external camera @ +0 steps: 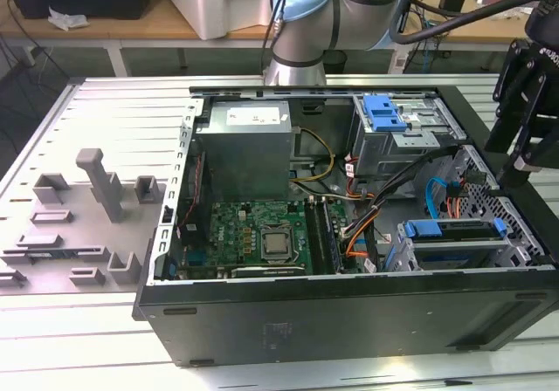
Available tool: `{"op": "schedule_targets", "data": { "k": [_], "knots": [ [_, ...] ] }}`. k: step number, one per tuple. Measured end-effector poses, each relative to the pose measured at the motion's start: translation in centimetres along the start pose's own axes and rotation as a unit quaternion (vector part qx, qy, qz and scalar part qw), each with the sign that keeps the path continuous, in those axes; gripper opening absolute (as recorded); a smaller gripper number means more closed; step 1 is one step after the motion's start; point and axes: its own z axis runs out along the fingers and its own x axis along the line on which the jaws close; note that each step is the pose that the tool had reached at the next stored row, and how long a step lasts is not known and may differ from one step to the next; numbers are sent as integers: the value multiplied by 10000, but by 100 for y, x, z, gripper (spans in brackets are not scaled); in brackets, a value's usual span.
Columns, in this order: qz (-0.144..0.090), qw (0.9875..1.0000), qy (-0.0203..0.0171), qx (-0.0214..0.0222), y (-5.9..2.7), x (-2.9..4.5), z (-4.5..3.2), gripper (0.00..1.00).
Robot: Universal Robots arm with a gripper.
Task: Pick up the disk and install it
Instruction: 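Insert the first disk wire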
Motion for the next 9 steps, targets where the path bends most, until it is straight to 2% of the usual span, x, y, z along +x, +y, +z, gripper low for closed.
{"op": "schedule_targets", "data": {
  "k": [1, 2, 3, 4, 5, 6, 7, 9],
  "knots": [
    [9, 10000, 34, 6, 8, -55, 5, 56],
    [8, 9998, 214, 17, 4, -72, 7, 56],
    [7, 9995, 314, 20, 1, -77, 7, 56],
    [5, 9992, 399, 23, -1, -81, 6, 56],
    [5, 9987, 518, 23, -4, -91, 7, 56],
    [3, 9981, 620, 19, -11, -114, 8, 56],
    [2, 9978, 658, 16, -17, -170, 9, 56],
    [2, 9977, 677, 12, -23, -239, 13, 56]
  ]
}}
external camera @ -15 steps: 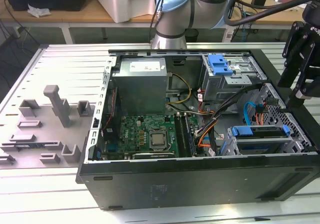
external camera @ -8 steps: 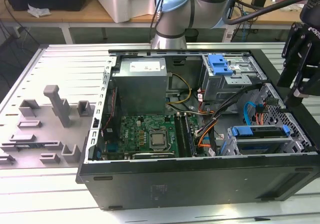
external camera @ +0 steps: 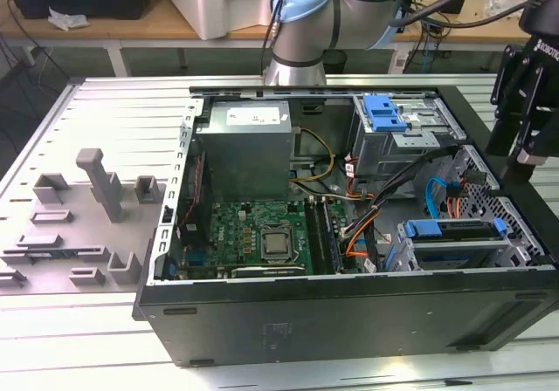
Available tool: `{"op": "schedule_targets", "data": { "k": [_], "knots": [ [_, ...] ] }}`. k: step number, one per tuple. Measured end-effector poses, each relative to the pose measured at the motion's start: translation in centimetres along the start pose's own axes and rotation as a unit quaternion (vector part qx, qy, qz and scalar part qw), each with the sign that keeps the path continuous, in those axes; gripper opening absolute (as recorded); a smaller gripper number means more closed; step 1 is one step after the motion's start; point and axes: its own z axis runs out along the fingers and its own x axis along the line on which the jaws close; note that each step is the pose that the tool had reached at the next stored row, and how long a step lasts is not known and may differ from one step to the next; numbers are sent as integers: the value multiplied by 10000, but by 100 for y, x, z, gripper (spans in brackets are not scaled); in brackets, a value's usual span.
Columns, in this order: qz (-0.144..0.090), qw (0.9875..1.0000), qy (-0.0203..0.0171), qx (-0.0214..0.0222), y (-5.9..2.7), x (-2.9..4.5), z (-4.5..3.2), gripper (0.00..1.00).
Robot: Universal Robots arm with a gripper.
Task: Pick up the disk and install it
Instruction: 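Insert the first disk wire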
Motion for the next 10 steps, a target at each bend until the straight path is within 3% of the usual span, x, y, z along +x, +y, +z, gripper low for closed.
{"op": "schedule_targets", "data": {
  "k": [3, 4, 7, 9, 10],
  "knots": [
    [-2, 10000, 64, -9, -6, -161, -4, 56],
    [-3, 9999, 104, -9, -3, -221, 0, 56],
    [0, 9998, 189, -4, 7, -304, 12, 56],
    [8, 9997, 263, 2, 19, -376, 23, 56],
    [14, 9995, 320, 7, 32, -439, 31, 56]
  ]
}}
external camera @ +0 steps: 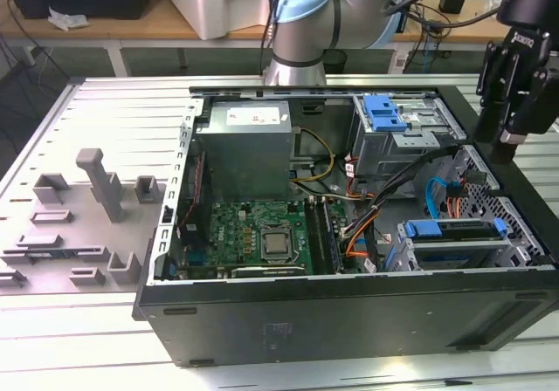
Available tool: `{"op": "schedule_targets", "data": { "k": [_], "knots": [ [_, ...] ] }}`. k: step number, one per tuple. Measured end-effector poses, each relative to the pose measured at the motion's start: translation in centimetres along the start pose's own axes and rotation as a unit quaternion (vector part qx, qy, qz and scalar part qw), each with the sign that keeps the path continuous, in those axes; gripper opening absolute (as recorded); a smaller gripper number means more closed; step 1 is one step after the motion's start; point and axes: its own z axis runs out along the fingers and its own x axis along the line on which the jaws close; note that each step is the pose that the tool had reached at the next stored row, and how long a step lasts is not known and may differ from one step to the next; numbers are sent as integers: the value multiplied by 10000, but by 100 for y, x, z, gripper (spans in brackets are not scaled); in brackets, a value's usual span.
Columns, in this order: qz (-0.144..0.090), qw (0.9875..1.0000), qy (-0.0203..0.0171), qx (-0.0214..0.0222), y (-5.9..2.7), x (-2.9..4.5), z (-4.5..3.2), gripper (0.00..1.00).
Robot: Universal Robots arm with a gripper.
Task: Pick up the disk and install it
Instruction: 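Insert the first disk wire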
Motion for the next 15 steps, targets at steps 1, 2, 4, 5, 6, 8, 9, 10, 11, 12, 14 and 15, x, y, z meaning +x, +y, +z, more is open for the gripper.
{"op": "schedule_targets", "data": {
  "k": [1, 2, 4, 5, 6, 8, 9, 10, 11, 12, 14, 15],
  "knots": [
    [3, 10000, 27, 2, 8, -37, 2, 56],
    [6, 10000, 48, 4, 13, -65, 3, 56],
    [10, 10000, 90, 8, 20, -110, 8, 56],
    [12, 9999, 109, 10, 22, -128, 11, 56],
    [14, 9999, 137, 13, 23, -151, 16, 56],
    [17, 9998, 199, 19, 19, -188, 23, 56],
    [18, 9997, 234, 22, 16, -209, 28, 56],
    [20, 9995, 300, 26, 12, -250, 37, 56],
    [23, 9993, 368, 30, 9, -294, 44, 56],
    [24, 9992, 408, 34, 10, -320, 49, 56],
    [27, 9989, 469, 42, 13, -342, 62, 56],
    [28, 9988, 478, 45, 13, -343, 64, 56]
  ]
}}
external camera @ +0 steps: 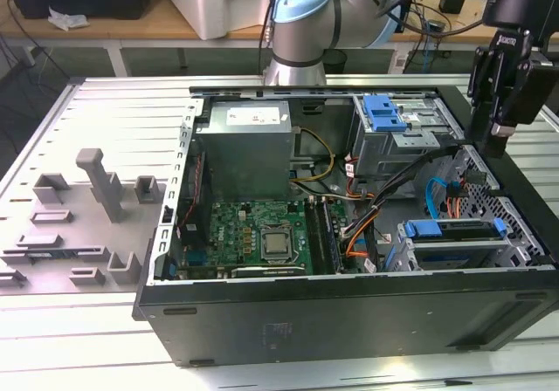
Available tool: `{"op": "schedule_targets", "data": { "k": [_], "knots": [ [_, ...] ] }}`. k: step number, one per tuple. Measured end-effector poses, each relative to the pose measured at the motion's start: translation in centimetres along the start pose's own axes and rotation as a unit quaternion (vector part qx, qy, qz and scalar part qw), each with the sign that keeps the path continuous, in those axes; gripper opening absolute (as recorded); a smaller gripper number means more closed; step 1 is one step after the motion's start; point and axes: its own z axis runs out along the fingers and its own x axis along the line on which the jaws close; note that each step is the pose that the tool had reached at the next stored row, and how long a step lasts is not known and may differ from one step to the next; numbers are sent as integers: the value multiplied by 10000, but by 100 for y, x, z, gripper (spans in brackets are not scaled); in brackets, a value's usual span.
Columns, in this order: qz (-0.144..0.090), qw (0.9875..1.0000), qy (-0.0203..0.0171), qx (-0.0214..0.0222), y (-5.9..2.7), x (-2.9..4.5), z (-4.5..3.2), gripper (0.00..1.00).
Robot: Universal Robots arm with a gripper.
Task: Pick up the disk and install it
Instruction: 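Insert the first disk wire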
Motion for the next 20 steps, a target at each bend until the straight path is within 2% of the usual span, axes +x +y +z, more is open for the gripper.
{"op": "schedule_targets", "data": {
  "k": [11, 12, 13, 14, 16, 17, 18, 20],
  "knots": [
    [0, 10000, 4, 1, -1, -1, 0, 56],
    [0, 10000, 5, 1, -1, -1, 0, 55],
    [1, 10000, 6, 1, -1, -1, 0, 42],
    [1, 10000, 7, 2, -1, -1, 0, 35],
    [14, 9998, 210, 50, 9, -56, 15, 35],
    [28, 9993, 368, 84, 20, -105, 22, 35],
    [30, 9992, 385, 88, 25, -131, 35, 35],
    [30, 9992, 385, 88, 35, -177, 56, 35]
  ]
}}
